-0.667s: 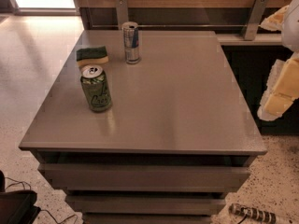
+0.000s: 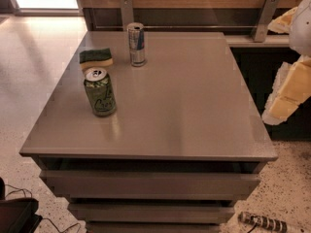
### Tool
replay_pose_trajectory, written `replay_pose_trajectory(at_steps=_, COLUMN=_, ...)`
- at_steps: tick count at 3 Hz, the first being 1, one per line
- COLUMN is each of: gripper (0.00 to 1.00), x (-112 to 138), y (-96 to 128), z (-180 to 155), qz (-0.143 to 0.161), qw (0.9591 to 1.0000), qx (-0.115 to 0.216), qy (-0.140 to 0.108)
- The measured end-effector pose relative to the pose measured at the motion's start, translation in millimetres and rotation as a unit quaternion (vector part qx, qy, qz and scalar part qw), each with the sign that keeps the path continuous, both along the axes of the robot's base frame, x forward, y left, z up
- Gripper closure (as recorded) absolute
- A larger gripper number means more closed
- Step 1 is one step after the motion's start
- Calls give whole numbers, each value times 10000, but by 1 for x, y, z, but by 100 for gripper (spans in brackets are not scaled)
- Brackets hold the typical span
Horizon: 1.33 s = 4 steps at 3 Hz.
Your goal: Knock green can over
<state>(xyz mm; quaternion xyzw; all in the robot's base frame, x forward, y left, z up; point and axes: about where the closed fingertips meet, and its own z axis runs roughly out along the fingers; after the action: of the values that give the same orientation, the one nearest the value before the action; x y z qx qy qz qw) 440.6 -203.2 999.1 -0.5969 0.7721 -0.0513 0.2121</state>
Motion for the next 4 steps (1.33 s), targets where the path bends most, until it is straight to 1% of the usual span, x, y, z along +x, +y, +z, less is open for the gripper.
replay_pose_trajectory(at_steps=1, gripper=0, x=8, y=15, z=-12, qz=50, qw=9989, qx=469, qy=-12)
replay_pose_trajectory(at_steps=2, gripper=0, x=24, y=49, z=-43, qz=181, qw=9889, qx=1468, qy=-99)
replay_pose_trajectory(at_steps=3, gripper=0, x=44, y=81, z=-66, qz=397, qw=9685, qx=2425, qy=-400)
replay_pose_trajectory(at_steps=4, gripper=0, x=63, y=118, z=-67, qz=656, qw=9383, qx=3319, qy=-712)
